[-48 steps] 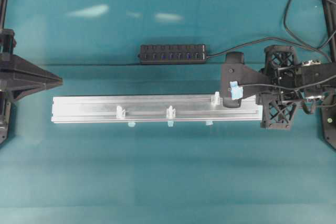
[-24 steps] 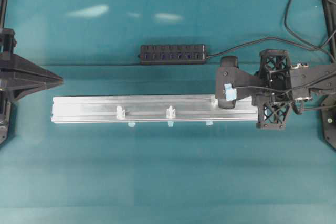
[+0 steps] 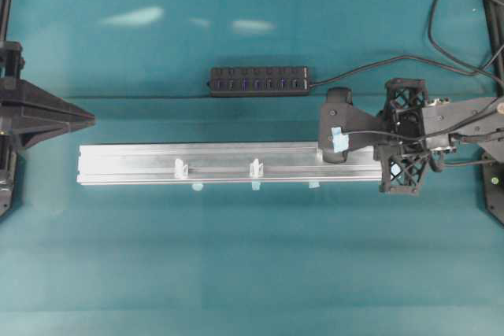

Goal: Pass the USB cable through three rings with both arms.
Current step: 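Push the USB plug leftward through the rightmost ring with the right gripper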

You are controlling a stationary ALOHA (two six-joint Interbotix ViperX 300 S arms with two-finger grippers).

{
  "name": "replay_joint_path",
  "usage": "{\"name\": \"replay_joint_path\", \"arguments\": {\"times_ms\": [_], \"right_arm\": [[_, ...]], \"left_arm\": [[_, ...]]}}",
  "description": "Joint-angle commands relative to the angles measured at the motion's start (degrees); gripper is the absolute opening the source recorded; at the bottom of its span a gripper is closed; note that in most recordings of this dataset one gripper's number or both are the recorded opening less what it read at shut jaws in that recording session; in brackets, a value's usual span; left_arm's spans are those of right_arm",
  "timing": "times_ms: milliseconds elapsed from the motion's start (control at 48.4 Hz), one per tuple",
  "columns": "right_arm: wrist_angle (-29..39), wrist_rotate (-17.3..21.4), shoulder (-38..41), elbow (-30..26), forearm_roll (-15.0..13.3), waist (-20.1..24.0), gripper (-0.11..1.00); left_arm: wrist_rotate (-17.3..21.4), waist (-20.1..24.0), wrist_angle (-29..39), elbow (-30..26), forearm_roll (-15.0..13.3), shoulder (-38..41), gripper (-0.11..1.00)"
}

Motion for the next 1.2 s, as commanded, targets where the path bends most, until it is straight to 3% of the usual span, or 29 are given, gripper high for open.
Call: {"name": "replay_joint_path", "arguments": {"times_ms": [0, 1179], "right_arm": [[-0.7, 0.6, -0.2, -0.3, -0.1, -0.2, -0.07], [-8.5, 0.7, 2.6, 1.5, 0.4, -1.3, -0.07]], "left_arm": [[-0.1, 0.1, -0.4, -1.7, 0.1, 0.4, 0.02], [-0.1, 0.4, -0.4, -1.6, 0.1, 0.4, 0.02]]}}
